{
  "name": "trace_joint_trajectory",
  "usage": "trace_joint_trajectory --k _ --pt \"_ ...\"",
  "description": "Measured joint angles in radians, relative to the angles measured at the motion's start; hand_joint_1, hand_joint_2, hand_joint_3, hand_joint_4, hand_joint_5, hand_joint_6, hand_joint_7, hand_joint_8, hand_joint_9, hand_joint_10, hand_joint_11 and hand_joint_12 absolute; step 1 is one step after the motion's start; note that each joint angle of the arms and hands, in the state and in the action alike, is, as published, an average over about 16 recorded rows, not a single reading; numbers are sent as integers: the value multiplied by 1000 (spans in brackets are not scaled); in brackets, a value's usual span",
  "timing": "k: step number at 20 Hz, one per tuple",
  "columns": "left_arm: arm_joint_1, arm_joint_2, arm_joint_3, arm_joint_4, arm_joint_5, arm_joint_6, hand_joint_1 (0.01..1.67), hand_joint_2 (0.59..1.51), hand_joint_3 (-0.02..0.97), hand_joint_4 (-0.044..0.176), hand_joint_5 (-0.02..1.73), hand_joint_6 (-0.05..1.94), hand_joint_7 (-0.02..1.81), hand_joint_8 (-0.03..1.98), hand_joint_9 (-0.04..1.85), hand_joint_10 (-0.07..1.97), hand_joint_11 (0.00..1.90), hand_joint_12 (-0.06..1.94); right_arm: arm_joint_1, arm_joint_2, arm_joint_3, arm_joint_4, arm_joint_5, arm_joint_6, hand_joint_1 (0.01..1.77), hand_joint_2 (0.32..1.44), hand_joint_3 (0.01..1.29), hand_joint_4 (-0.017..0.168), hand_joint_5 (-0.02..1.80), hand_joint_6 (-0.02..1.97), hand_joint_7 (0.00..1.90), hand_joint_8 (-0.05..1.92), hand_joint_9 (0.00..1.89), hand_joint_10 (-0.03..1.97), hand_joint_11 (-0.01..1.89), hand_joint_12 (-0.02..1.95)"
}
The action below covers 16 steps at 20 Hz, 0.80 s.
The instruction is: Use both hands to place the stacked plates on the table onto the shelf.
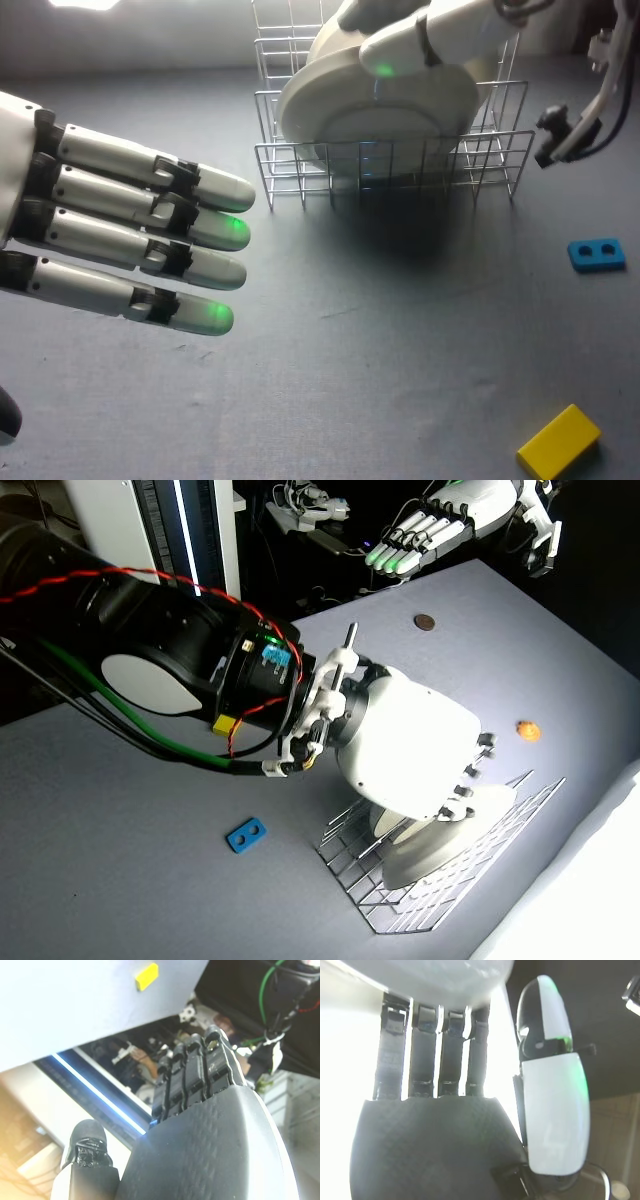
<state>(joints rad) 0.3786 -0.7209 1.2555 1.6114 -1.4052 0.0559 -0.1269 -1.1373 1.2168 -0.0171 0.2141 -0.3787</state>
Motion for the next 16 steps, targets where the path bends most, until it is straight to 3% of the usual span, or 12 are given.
trace_joint_trajectory --k 7,9,11,16 --pt "-3 -1 2 -6 3 4 17 1200 11 3 157 18 166 7 136 20 62 64 9 90 -143 -170 101 -30 796 1060 14 -3 826 27 856 14 791 15 485 679" --pt "-4 -1 3 -6 3 4 17 1201 11 3 239 73 266 78 233 96 150 228 -4 126 -197 -228 134 -43 694 1067 14 -3 832 40 866 29 800 36 492 699" --pt "-6 -1 3 -7 3 3 17 1191 12 5 382 262 429 278 397 301 317 460 -22 166 -253 -285 164 -58 587 1062 14 -3 867 145 910 146 838 164 538 843" --pt "-10 0 1 -9 3 0 20 1149 11 49 748 740 846 729 837 763 747 986 -82 269 -383 -388 228 -92 343 1052 13 -2 970 673 1021 678 979 706 786 1198"
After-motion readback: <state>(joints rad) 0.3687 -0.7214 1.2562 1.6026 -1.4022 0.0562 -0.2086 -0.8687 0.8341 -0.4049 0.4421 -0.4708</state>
